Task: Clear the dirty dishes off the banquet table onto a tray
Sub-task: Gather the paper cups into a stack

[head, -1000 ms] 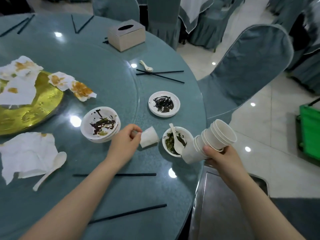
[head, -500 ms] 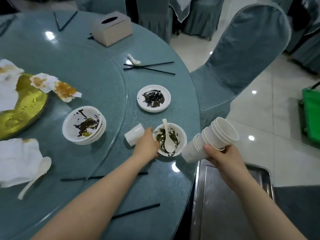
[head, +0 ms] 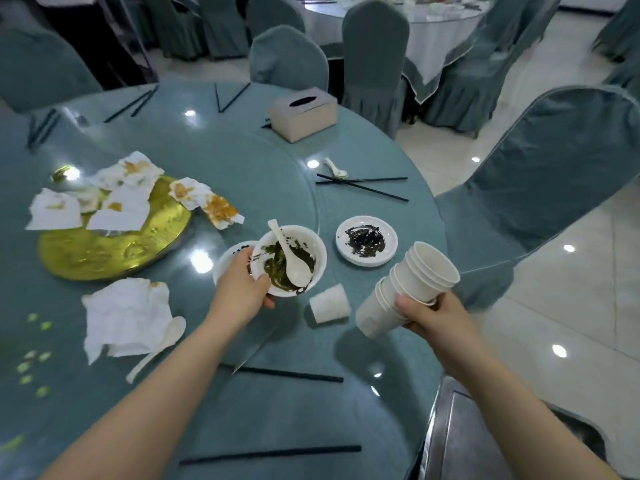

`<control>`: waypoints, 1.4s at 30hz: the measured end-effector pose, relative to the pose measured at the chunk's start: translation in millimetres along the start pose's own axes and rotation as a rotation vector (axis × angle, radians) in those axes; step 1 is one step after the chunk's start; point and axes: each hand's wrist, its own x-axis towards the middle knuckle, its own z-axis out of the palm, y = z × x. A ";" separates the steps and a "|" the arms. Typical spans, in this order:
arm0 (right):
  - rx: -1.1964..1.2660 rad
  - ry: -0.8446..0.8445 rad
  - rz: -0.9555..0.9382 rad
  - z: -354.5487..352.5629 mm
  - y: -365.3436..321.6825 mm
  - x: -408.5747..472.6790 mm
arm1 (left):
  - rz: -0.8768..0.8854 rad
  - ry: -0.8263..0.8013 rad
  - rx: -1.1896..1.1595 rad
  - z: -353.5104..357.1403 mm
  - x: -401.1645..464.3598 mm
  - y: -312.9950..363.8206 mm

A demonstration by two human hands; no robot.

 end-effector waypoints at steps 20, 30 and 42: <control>-0.088 -0.142 0.014 67.0 -9.8 46.3 | 0.087 0.173 0.629 -61.8 44.8 -48.9; -0.116 -0.070 0.054 57.5 2.0 42.1 | 0.526 -0.109 1.343 -41.8 79.1 -26.6; -0.162 0.228 -0.047 42.6 8.8 40.7 | 0.185 0.019 0.613 -72.3 38.8 -6.6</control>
